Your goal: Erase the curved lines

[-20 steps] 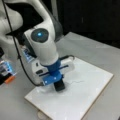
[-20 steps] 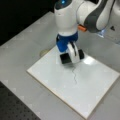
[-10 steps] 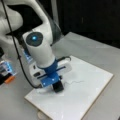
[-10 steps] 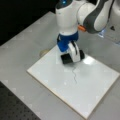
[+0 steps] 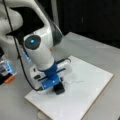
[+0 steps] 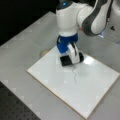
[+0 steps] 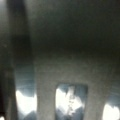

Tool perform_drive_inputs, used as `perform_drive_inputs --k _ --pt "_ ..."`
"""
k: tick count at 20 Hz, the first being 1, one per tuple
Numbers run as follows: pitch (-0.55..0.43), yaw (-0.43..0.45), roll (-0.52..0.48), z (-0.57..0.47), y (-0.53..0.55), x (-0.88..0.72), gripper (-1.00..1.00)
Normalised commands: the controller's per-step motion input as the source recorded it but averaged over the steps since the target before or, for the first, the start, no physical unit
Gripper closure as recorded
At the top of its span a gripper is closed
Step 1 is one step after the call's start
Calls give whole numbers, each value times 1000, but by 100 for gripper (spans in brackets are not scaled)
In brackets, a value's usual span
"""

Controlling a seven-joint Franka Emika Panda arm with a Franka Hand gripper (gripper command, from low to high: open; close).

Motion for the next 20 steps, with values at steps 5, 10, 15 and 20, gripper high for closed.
perform_drive_inputs --k 5,10,15,20 --pt "-119 -61 58 -107 71 32 100" --pt "-115 -63 54 -143 89 96 100" --pt "-111 -68 55 -195 61 64 100" --pt "-114 -61 61 -267 33 12 100"
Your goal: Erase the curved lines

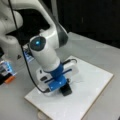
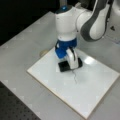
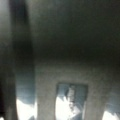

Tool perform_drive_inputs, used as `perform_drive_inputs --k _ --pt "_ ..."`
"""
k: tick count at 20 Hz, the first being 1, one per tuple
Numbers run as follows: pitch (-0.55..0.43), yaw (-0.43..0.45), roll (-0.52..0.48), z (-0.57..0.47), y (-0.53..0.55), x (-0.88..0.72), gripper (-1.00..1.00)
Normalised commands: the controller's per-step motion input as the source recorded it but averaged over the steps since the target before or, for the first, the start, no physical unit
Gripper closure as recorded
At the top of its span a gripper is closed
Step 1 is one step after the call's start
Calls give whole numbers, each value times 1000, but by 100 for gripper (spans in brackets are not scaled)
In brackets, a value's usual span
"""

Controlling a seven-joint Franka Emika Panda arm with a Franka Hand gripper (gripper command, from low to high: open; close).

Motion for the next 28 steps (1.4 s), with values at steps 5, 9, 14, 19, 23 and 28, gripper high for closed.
perform_drive_inputs --k 5,9,14,19,23,28 --pt "-109 -61 75 -321 48 -10 100" --pt "-96 -72 86 -341 130 25 100" --pt "-79 -79 87 -361 194 53 100" --pt "-73 -82 102 -397 162 103 100" --pt "-48 -69 112 -412 103 121 100" --pt "-24 -52 118 -406 121 157 100"
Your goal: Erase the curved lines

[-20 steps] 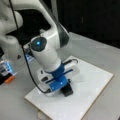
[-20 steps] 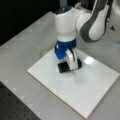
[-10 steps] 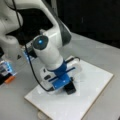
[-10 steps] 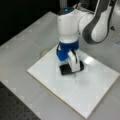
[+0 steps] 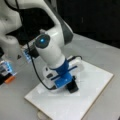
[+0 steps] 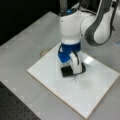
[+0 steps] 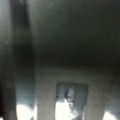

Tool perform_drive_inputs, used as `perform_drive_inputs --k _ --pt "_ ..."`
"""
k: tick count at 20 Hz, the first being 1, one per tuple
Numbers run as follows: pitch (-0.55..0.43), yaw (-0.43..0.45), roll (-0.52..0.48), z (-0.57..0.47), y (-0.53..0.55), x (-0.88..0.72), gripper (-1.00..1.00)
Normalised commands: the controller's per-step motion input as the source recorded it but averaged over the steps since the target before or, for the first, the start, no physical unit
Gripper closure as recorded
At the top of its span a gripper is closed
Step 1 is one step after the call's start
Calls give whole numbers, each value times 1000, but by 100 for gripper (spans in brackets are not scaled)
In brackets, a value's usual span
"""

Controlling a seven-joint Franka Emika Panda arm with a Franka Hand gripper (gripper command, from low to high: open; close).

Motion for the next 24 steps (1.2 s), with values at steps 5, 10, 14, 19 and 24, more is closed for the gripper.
perform_drive_inputs --k 5,10,14,19,24 --pt "-18 -59 121 -409 137 206 100" --pt "-16 -70 132 -424 148 256 100" --pt "-17 -93 134 -433 142 300 100" --pt "-11 -118 137 -444 164 339 100" --pt "-4 -134 140 -451 165 379 100"
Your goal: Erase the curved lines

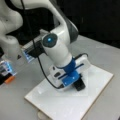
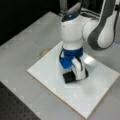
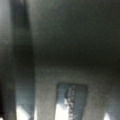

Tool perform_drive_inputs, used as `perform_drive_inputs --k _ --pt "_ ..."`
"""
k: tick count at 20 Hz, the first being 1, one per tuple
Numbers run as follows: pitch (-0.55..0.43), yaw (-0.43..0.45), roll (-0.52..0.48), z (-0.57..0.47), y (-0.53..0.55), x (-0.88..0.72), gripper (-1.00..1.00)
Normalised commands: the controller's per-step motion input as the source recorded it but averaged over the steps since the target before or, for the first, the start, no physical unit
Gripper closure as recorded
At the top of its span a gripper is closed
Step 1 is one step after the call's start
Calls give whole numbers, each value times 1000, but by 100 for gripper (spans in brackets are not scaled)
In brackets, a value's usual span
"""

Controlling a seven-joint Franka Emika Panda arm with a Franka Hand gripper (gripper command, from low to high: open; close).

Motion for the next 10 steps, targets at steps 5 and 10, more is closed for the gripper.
perform_drive_inputs --k 5,10 --pt "8 -186 120 -449 196 415 100" --pt "37 -231 97 -433 247 427 100"
